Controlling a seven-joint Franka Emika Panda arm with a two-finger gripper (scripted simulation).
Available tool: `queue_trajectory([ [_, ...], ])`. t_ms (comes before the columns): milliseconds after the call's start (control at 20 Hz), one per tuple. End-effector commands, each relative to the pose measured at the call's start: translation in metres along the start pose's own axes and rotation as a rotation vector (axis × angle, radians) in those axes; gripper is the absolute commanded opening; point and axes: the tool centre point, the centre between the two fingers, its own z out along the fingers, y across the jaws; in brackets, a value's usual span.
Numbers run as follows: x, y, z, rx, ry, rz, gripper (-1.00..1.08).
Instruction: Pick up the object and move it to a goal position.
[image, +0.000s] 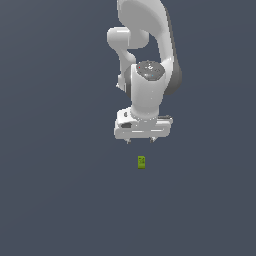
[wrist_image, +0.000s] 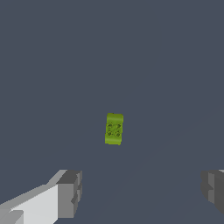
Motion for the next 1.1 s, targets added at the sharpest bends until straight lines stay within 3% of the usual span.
queue_trajectory([
  [0,0.000,0.000,0.000,0.000,0.000,0.000,1.00],
  [500,-0.001,-0.040,0.003,0.025,-0.007,-0.058,1.00],
  [1050,0.003,-0.036,0.019,0.025,-0.015,-0.036,1.00],
])
